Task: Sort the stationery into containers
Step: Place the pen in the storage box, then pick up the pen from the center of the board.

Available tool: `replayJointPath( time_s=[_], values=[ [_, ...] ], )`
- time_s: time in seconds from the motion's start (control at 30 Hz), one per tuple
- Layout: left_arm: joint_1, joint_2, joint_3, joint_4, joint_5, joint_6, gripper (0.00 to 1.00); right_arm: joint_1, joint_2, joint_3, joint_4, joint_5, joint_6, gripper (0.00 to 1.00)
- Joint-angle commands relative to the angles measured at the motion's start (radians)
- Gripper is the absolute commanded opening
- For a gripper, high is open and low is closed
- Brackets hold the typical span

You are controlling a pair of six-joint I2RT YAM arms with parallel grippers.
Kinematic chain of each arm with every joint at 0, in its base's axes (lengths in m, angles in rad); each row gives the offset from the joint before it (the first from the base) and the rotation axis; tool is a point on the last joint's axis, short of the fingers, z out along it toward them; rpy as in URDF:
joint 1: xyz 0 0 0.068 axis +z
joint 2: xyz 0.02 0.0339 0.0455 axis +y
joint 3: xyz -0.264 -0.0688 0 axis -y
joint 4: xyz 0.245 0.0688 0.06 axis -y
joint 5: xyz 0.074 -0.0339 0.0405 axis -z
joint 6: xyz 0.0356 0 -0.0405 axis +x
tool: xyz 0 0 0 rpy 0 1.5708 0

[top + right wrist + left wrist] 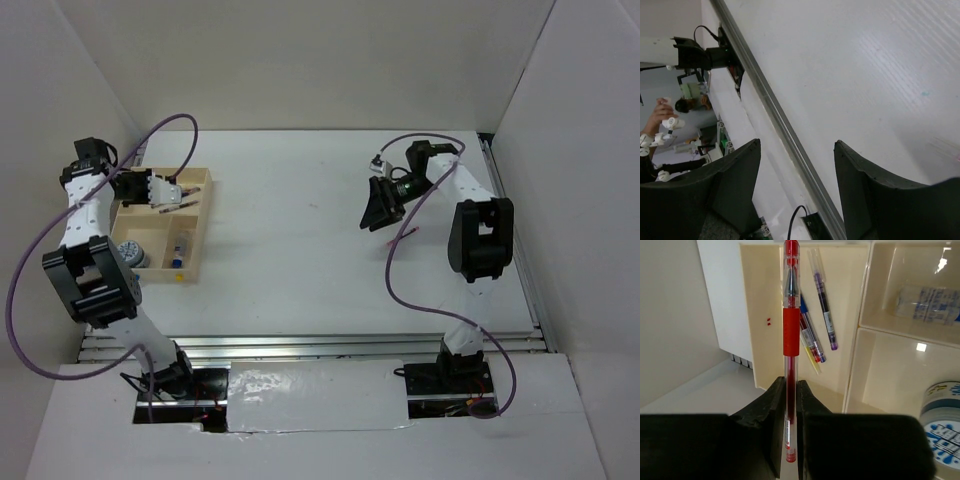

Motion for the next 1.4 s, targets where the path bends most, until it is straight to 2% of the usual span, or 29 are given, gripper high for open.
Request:
replayJointPath(
  time_s=[0.0,0.17,0.37,0.5,0.6,0.77,0.8,0.87,1.03,1.17,1.37],
  values=[
    [0.0,0.105,0.083,0.028,0.03,0.085,0.0,0.0,-0.097,-0.007,0.008,-0.007,-0.026,0.67],
    [-0.009,0.241,0.176,0.112,-0.028,-0.004,0.02,-0.018,-0.1,-0.021,0.004,0.047,-0.04,0.66],
    [-0.041,0.336,0.178,0.203,-0.073,-0.065,0.05,-0.056,-0.128,-0.007,-0.016,0.223,-0.096,0.64],
    [-0.05,0.374,0.173,0.233,-0.099,-0.088,0.18,-0.079,-0.164,-0.036,0.019,0.398,-0.135,0.63],
    [-0.053,0.39,0.175,0.238,-0.111,-0.116,0.25,-0.09,-0.169,-0.082,0.077,0.591,-0.121,0.61],
    [-0.05,0.384,0.172,0.267,-0.096,-0.208,0.4,-0.084,-0.166,-0.101,0.227,0.666,0.004,0.6],
    [-0.049,0.38,0.167,0.279,-0.085,-0.228,0.47,-0.072,-0.163,-0.101,0.255,0.691,0.02,0.6],
    [-0.049,0.371,0.172,0.279,-0.073,-0.271,0.5,-0.032,-0.139,-0.09,0.321,0.754,0.058,0.6],
    [-0.037,0.342,0.201,0.249,-0.004,-0.353,0.53,0.031,-0.018,0.052,0.357,0.805,0.091,0.57],
    [-0.024,0.258,0.21,0.227,0.082,-0.438,0.53,0.059,0.12,0.18,0.35,0.803,0.121,0.53],
    [0.003,0.083,0.08,0.311,0.191,-0.551,0.58,0.06,0.275,0.372,0.311,0.835,0.169,0.52]
  ],
)
